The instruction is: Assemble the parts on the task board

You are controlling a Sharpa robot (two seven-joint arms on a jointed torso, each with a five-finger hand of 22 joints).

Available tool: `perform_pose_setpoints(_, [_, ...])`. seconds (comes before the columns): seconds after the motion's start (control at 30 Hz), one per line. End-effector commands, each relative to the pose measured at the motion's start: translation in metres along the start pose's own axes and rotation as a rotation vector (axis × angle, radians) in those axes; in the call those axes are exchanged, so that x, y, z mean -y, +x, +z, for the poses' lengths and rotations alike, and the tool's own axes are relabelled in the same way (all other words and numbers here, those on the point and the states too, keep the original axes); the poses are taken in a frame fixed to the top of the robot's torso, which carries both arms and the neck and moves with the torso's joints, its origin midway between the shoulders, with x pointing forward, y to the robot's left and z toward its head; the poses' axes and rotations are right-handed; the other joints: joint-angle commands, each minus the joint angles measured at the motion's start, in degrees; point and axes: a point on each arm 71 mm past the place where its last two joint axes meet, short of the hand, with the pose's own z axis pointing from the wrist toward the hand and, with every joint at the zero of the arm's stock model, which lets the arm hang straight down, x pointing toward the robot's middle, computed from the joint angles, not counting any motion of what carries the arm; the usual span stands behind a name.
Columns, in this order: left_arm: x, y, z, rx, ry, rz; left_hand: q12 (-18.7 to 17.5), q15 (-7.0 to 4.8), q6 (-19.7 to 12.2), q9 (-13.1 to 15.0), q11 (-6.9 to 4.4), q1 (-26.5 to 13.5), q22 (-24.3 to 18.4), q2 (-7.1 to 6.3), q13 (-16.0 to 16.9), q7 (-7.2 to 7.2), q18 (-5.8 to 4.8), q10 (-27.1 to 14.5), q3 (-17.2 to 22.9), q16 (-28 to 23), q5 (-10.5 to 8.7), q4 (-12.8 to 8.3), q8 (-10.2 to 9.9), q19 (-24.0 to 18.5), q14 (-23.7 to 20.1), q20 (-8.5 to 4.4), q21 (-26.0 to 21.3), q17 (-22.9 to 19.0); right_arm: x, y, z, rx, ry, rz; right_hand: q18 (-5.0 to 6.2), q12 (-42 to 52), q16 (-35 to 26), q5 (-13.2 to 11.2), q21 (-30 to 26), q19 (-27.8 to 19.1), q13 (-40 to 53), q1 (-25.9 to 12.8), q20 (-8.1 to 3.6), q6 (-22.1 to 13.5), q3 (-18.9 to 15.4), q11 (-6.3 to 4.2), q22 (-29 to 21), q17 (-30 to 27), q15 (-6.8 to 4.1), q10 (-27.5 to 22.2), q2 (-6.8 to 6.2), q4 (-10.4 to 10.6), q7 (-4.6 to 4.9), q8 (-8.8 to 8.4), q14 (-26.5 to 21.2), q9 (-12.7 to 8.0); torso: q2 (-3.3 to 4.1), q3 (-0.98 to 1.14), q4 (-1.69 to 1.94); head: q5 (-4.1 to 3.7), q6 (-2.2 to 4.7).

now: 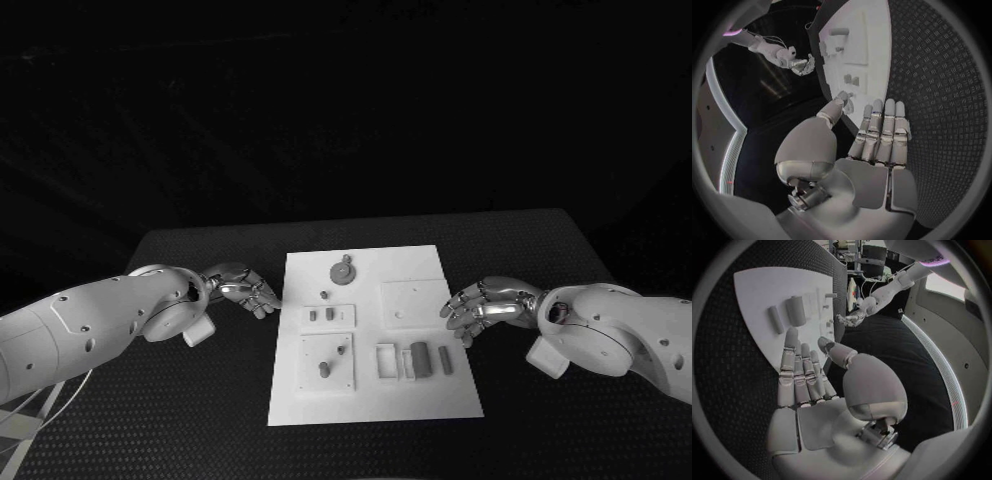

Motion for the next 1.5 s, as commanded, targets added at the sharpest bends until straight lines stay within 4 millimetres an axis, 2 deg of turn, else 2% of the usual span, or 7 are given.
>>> perform_pose_setpoints(0.03, [0.002, 0.002, -0.001, -0.007, 0.014, -0.026, -0.3, 0.13, 0.0, -0.1, 0.08, 0.4, -0.1, 0.33, 0.1, 0.46, -0.35, -0.2, 0.3, -0.3, -0.32, -0.1, -0.3, 0.0, 0.0, -0.18, -0.4, 0.1, 0.0, 0.007, 0.001, -0.064, 0.024, -0.019, 0.54, 3.1, 5.0, 0.1, 7.4, 3.4, 1.1, -1.8, -1.57, 3.2, -3.9, -1.49, 5.9, 4.0, -2.74, 5.3, -2.32, 0.7, 0.21, 1.6, 8.3, 0.7, 0.04, -0.09, -0.09, -0.13, -0.17])
perform_pose_setpoints(0.1, [0.002, 0.002, -0.002, -0.005, 0.014, -0.032, -0.3, 0.12, 0.0, -0.1, 0.07, 0.4, -0.1, 0.28, 0.1, 0.47, -0.35, -0.2, 0.3, -0.3, -0.32, -0.1, -0.3, 0.0, 0.0, -0.18, -0.4, 0.1, -0.002, 0.009, 0.001, -0.052, 0.03, -0.096, 0.74, 8.1, 22.0, 0.8, 24.1, 2.4, 6.6, -4.7, -5.06, 6.7, -7.9, -3.59, 21.6, 17.3, -6.83, 6.6, -1.98, 2.6, -0.68, 2.36, 7.1, 1.3, 0.06, -0.06, -0.09, -0.2, -0.27])
perform_pose_setpoints(0.2, [0.002, 0.003, -0.005, -0.006, 0.017, -0.047, -0.3, 0.12, -0.1, -0.1, 0.08, 0.4, -0.1, 0.24, 0.1, 0.48, -0.36, -0.2, 0.3, -0.3, -0.32, -0.1, -0.4, 0.0, 0.0, -0.18, -0.4, 0.1, -0.008, 0.011, 0.004, -0.018, 0.019, -0.202, 0.75, 20.1, 36.9, 0.4, 34.9, 0.8, 17.3, -7.8, -6.24, 7.6, -7.2, -4.21, 31.5, 27.1, -8.01, 8.3, -5.39, 5.9, -2.7, 2.2, 4.7, 2.3, 0.04, -0.08, -0.04, -0.25, -0.35])
perform_pose_setpoints(0.27, [0.003, 0.004, -0.006, -0.009, 0.02, -0.056, -0.3, 0.12, -0.1, -0.1, 0.08, 0.4, -0.1, 0.21, 0.1, 0.49, -0.36, -0.2, 0.3, -0.3, -0.33, -0.1, -0.4, 0.0, 0.0, -0.18, -0.4, 0.1, -0.013, 0.011, 0.006, 0.003, 0.011, -0.265, 0.75, 32.8, 42.9, 0.3, 40.1, -0.3, 27.4, -9.2, -8.04, 8.2, -5.6, -5.84, 36.2, 30.2, -9.2, 3.8, -7.02, 7.6, -1.89, 2.69, 2.3, 4.1, 0.03, -0.07, -0.01, -0.25, -0.53])
perform_pose_setpoints(0.43, [0.005, 0.006, -0.009, -0.009, 0.029, -0.071, -0.4, 0.12, -0.1, -0.1, 0.08, 0.4, -0.1, 0.1, 0.2, 0.51, -0.38, -0.2, 0.2, -0.3, -0.34, -0.1, -0.4, 0.1, 0.0, -0.18, -0.4, 0.1, -0.027, 0.008, 0.009, 0.104, 0.009, -0.412, 0.75, 49.1, 56.1, 0.1, 44.9, 2.7, 36.6, -11.9, -10.67, 11.1, -3.5, -7.51, 39.2, 35.0, -10.91, 4.0, -8.91, 10.3, -3.8, 4.46, 4.8, 8.8, 0.05, -0.07, 0.05, -0.01, -0.71])
perform_pose_setpoints(0.8, [0.015, 0.003, -0.012, 0.099, 0.122, -0.214, -0.5, 0.15, -0.2, -0.2, 0.13, 0.1, -0.2, -0.24, 0.2, 0.58, -0.43, -0.2, 0.1, -0.4, -0.33, 0.0, -0.5, 0.1, -0.1, -0.17, -0.5, 0.2, -0.039, 0.017, 0.015, 0.13, 0.089, -0.558, 0.75, 54.9, 58.9, 0.0, 47.1, 9.8, 38.3, -12.3, -14.76, 12.2, -2.6, -8.55, 38.8, 50.2, -12.22, 10.3, -8.24, 10.8, -4.76, 3.56, 21.5, 11.0, 0.08, -0.2, -0.04, -0.2, -0.83])
perform_pose_setpoints(1.5, [0.039, 0.013, -0.017, 0.175, 0.275, -0.335, -2.3, 1.51, -4.3, -0.9, 2.84, -9.0, -1.7, -0.72, -1.8, 0.95, -0.48, -7.9, -3.6, -3.5, -0.33, 1.6, -2.4, -3.1, -3.3, 1.0, -2.0, 0.0, -0.041, 0.051, 0.023, -0.095, 0.306, -0.636, 0.75, 54.2, 58.0, 0.0, 45.9, 11.9, 37.3, -24.8, -15.28, 13.6, -2.6, -9.28, 37.9, 53.2, -13.01, 13.3, -6.74, 20.7, -5.43, 1.61, 25.0, 11.2, 0.07, -0.41, 0.01, -1.64, -1.5])
